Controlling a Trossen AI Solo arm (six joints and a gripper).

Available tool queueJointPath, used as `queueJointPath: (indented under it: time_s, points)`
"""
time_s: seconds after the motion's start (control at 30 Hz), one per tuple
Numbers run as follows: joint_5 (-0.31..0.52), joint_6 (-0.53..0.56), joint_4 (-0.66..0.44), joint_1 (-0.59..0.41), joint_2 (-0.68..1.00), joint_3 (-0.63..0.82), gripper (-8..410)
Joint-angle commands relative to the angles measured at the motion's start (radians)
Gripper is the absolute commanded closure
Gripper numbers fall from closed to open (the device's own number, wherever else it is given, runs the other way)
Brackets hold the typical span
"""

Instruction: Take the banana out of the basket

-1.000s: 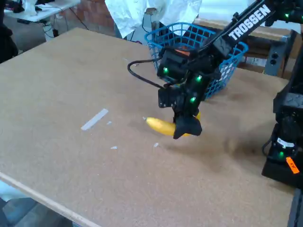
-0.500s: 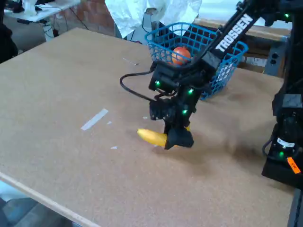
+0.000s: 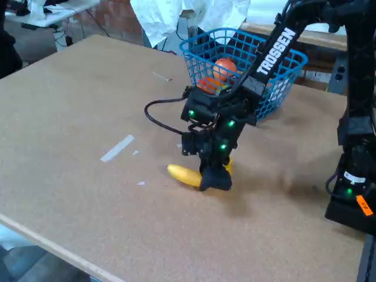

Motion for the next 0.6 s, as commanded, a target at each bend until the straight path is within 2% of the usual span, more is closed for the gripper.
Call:
queueJointPath:
  time_s: [0.0, 0.1, 0.23, 0.57]
  points:
    - [0.036, 0.033, 0.059, -0.001, 0.001, 0.0, 260]
    - [0.051, 0.034, 0.092, -0.001, 0.001, 0.0, 222]
    - [0.063, 0.035, 0.112, -0.001, 0.001, 0.0, 196]
    - [0.066, 0.033, 0.12, -0.001, 0.0, 0.0, 186]
